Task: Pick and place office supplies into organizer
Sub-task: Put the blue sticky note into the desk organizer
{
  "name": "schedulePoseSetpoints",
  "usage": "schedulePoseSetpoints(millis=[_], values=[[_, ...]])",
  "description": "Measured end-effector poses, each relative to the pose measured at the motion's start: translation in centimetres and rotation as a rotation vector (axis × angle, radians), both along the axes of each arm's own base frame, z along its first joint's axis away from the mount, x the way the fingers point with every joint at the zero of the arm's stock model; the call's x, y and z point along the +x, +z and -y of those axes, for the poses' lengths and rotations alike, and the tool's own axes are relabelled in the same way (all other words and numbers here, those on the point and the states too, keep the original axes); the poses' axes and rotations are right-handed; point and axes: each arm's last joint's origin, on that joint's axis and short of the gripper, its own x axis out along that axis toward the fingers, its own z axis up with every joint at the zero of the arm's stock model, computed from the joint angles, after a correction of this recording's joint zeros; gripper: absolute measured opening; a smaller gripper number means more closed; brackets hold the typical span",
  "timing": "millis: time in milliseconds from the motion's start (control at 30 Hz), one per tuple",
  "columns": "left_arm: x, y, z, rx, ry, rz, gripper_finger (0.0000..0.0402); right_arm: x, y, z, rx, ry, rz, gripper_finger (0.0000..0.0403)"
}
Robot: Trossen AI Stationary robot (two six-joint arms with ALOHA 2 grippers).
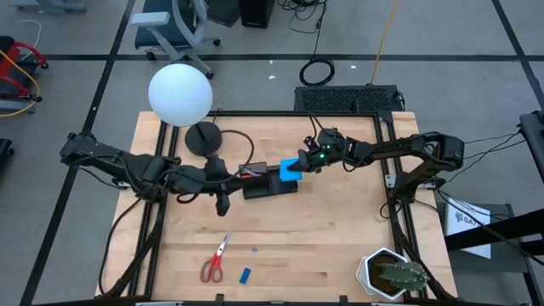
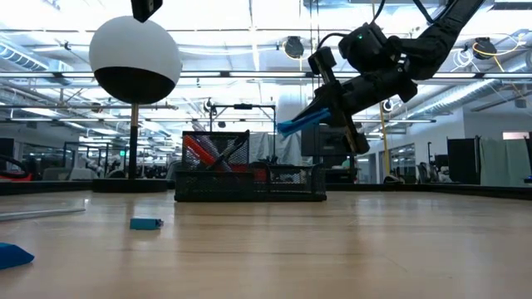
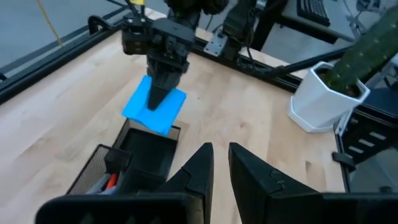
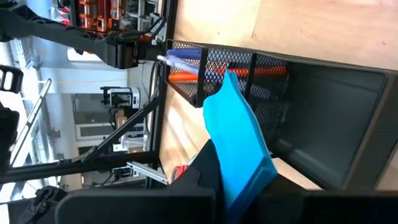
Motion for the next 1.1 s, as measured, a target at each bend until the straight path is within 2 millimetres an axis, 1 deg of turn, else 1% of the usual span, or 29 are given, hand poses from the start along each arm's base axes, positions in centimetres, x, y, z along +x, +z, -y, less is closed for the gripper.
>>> schedulePoseSetpoints(millis=[167,633,733,933,1100], values=[[0.2,0.1,-0.6,-0.017,0.032,0.010,0.0056,-0.2,0.0,0.6,-0.010,0.007,0.007,0.0003],[0.7,0.4,-2.1,-0.016,0.045,0.039,0.0056,-0.2,-0.2,0.7,-0.028,0.001,0.002,0.0003],[0.7,0.4,-2.4,-0.009,0.047,0.036,0.0056,0.0,-0.6,1.0,-0.020,-0.006,-0.019,0.0003],[0.8,0.4,-2.7,-0.008,0.048,0.034,0.0056,1.5,-0.7,1.0,-0.004,0.042,-0.015,0.0003],[0.8,0.4,-2.7,-0.010,0.045,0.033,0.0056,1.6,-0.7,1.1,-0.005,0.040,-0.019,0.0004]])
